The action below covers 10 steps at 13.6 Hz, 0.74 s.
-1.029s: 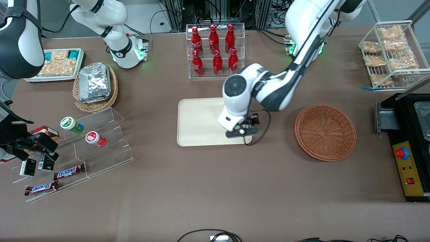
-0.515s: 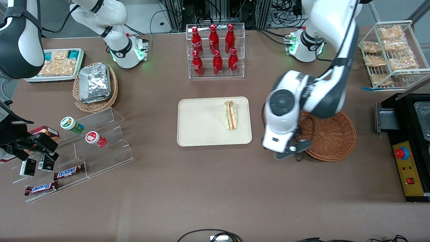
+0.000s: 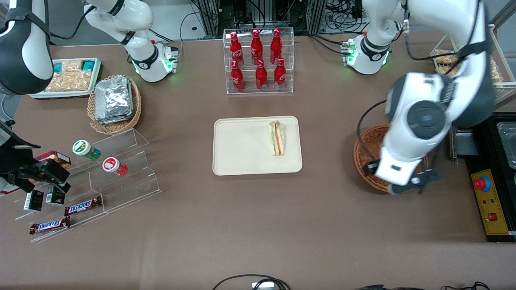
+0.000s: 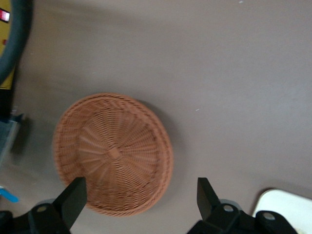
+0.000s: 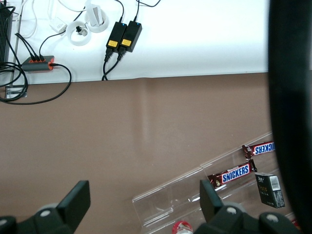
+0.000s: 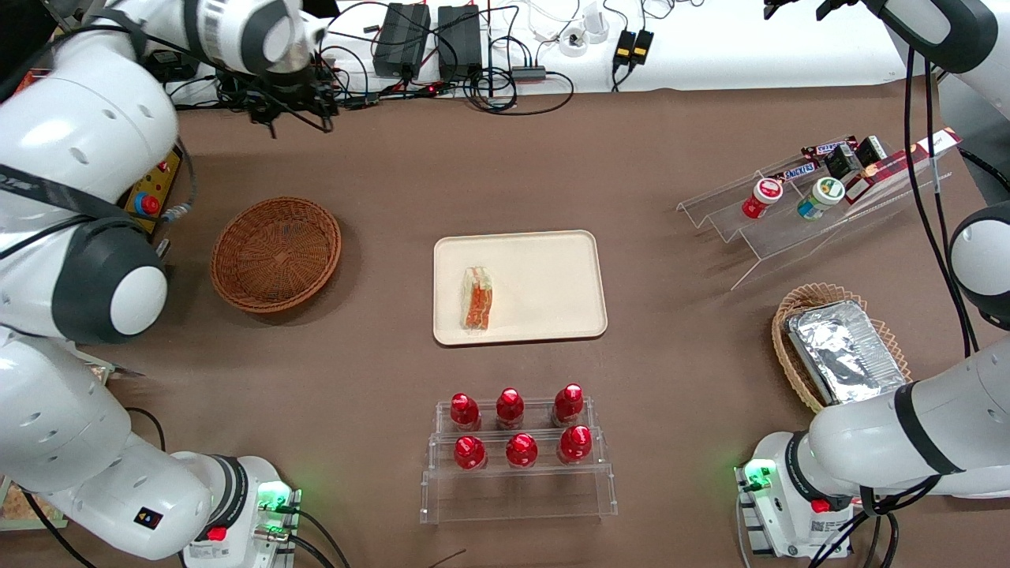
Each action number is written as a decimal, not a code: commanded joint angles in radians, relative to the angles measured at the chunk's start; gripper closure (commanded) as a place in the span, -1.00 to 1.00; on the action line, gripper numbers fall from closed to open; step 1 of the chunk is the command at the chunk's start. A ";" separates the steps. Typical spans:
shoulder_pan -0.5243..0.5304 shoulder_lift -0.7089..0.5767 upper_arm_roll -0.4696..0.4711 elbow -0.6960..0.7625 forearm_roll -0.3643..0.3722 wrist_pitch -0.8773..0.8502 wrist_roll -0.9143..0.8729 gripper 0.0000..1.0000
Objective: Place sandwich from basket to tray
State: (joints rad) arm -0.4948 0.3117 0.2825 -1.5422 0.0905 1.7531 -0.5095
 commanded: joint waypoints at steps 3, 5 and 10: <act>-0.010 -0.083 0.055 -0.019 -0.018 -0.060 0.149 -1.00; 0.084 -0.108 0.025 -0.029 -0.020 -0.079 0.190 -1.00; 0.439 -0.239 -0.270 -0.032 -0.029 -0.190 0.420 -1.00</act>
State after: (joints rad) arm -0.1968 0.1528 0.1386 -1.5444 0.0740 1.6005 -0.1625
